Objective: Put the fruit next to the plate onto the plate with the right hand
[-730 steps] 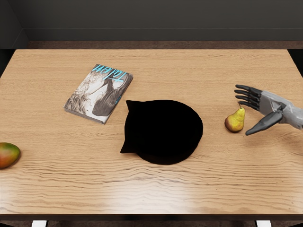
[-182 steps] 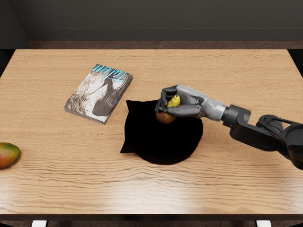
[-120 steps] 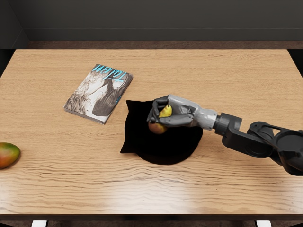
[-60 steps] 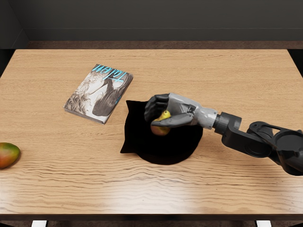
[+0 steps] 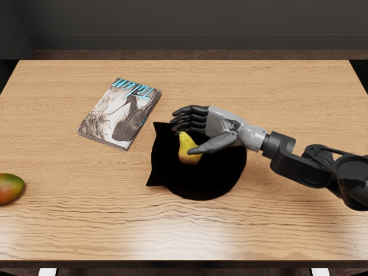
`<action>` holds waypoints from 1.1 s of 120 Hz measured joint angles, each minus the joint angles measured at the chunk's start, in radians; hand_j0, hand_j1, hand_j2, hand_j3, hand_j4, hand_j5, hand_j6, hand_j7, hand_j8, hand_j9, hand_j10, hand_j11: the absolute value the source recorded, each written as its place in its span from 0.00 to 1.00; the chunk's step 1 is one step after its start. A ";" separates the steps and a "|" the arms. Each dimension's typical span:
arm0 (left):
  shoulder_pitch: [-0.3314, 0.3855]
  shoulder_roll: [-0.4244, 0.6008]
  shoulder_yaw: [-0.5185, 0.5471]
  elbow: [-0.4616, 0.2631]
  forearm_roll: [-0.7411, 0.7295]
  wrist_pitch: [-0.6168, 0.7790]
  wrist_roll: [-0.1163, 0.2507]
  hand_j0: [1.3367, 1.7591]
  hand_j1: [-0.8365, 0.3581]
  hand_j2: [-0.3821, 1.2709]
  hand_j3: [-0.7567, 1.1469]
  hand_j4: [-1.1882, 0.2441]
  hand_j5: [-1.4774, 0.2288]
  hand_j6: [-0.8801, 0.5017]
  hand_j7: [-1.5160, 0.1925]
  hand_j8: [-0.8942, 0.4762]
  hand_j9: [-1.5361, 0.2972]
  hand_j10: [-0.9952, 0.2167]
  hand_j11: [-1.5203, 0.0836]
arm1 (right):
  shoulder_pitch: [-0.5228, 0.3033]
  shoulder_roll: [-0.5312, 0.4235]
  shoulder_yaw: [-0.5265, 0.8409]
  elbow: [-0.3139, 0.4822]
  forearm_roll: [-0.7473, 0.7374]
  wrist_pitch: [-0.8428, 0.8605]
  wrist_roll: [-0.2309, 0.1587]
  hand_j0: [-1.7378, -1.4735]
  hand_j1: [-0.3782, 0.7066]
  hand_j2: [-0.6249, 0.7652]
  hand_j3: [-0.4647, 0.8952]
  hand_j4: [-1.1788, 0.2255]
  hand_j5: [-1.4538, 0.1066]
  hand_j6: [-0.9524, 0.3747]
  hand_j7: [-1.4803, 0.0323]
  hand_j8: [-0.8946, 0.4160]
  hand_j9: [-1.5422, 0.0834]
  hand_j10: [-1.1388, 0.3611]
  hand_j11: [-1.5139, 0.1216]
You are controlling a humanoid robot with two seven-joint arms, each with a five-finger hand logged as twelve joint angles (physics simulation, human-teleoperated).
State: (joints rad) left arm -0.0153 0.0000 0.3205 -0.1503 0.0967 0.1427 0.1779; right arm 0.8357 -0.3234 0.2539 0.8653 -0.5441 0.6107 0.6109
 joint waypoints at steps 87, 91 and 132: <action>0.000 0.000 0.000 0.000 0.000 0.000 0.000 0.76 0.99 0.23 0.40 0.83 0.87 0.64 0.89 0.65 0.84 0.82 0.95 | 0.047 -0.432 -0.023 0.208 0.288 0.000 -0.025 0.30 0.24 0.42 0.34 0.70 0.77 0.57 0.81 0.54 0.79 0.63 0.77; 0.000 0.000 0.000 0.000 0.000 0.000 0.000 0.76 0.99 0.23 0.40 0.83 0.87 0.64 0.89 0.65 0.84 0.82 0.95 | 0.047 -0.444 -0.024 0.217 0.291 0.000 -0.029 0.30 0.24 0.42 0.34 0.70 0.77 0.57 0.82 0.54 0.80 0.63 0.77; -0.012 0.000 0.000 0.000 0.003 0.000 0.000 0.76 0.99 0.23 0.40 0.83 0.87 0.64 0.89 0.65 0.84 0.82 0.95 | 0.045 -0.486 -0.027 0.245 0.301 0.000 -0.036 0.30 0.20 0.43 0.34 0.73 0.80 0.60 0.84 0.56 0.82 0.65 0.80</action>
